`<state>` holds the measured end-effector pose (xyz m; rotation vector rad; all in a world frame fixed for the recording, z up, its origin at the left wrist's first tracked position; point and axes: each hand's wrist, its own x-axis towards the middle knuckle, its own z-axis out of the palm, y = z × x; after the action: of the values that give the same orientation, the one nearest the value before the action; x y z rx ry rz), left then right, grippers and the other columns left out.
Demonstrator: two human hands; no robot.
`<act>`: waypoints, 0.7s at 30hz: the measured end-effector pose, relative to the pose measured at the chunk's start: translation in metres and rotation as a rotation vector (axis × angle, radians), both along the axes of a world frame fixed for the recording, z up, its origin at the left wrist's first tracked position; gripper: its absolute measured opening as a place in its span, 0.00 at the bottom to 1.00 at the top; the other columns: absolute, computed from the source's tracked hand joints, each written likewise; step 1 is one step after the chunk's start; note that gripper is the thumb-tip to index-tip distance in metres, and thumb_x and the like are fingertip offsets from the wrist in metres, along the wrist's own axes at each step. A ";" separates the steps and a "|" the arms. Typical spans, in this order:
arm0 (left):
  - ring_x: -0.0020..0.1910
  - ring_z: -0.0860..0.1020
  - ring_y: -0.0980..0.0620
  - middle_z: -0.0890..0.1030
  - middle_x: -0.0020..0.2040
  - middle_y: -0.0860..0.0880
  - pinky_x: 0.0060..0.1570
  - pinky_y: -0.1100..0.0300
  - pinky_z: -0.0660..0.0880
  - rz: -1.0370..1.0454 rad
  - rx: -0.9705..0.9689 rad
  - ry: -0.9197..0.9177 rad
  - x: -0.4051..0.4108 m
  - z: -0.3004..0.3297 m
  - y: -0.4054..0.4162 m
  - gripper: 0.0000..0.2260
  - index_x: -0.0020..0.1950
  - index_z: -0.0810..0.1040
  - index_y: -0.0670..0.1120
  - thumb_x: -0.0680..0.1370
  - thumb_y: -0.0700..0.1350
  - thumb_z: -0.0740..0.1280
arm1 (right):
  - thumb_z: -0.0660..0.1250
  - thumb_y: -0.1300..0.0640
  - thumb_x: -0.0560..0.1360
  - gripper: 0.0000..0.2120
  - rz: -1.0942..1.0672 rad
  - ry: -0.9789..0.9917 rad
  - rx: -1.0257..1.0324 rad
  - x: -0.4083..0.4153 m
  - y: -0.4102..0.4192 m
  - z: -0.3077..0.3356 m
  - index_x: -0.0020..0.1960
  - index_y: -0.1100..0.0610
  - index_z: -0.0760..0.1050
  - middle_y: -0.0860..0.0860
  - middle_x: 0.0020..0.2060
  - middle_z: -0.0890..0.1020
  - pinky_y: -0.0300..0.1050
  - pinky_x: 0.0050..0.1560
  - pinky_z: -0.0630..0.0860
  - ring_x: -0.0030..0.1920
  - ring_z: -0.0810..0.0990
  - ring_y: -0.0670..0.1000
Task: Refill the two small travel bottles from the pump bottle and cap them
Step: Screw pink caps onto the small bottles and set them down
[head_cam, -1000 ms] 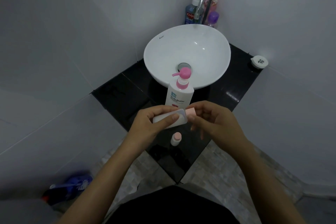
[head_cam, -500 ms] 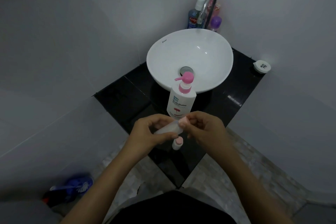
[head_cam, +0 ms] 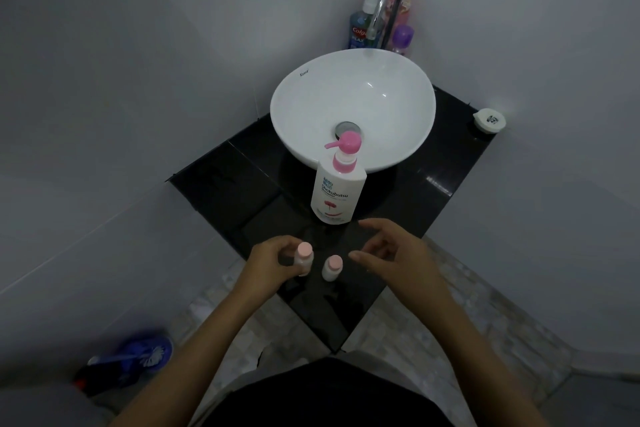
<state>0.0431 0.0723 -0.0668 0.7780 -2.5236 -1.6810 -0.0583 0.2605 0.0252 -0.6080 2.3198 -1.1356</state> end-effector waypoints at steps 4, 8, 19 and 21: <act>0.44 0.78 0.68 0.82 0.45 0.57 0.43 0.80 0.71 -0.009 0.016 -0.039 -0.002 -0.016 -0.001 0.16 0.47 0.80 0.52 0.67 0.34 0.76 | 0.74 0.51 0.69 0.23 -0.043 -0.010 0.012 -0.001 0.009 -0.005 0.62 0.49 0.74 0.48 0.40 0.82 0.43 0.43 0.81 0.40 0.82 0.48; 0.46 0.77 0.67 0.81 0.45 0.57 0.43 0.81 0.70 -0.015 0.006 -0.053 -0.003 -0.026 0.000 0.16 0.47 0.80 0.51 0.67 0.33 0.75 | 0.73 0.51 0.70 0.23 -0.050 -0.011 0.024 0.000 0.013 -0.007 0.63 0.49 0.73 0.47 0.40 0.82 0.39 0.40 0.79 0.39 0.82 0.48; 0.46 0.75 0.71 0.80 0.46 0.58 0.43 0.83 0.68 -0.043 0.008 -0.078 -0.002 -0.030 -0.002 0.17 0.52 0.80 0.47 0.67 0.32 0.75 | 0.73 0.52 0.70 0.23 -0.037 -0.015 0.049 0.000 0.012 -0.010 0.63 0.48 0.73 0.47 0.41 0.82 0.40 0.43 0.79 0.40 0.82 0.46; 0.48 0.75 0.69 0.80 0.49 0.57 0.44 0.83 0.68 -0.044 0.017 -0.087 0.000 -0.031 -0.002 0.20 0.55 0.80 0.47 0.66 0.32 0.75 | 0.73 0.52 0.70 0.22 -0.036 -0.018 0.052 0.000 0.011 -0.011 0.63 0.48 0.73 0.47 0.41 0.82 0.40 0.43 0.79 0.40 0.82 0.46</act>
<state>0.0426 0.0707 -0.0982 0.8202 -2.6065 -1.7202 -0.0588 0.2714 0.0147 -0.5368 2.3467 -1.0884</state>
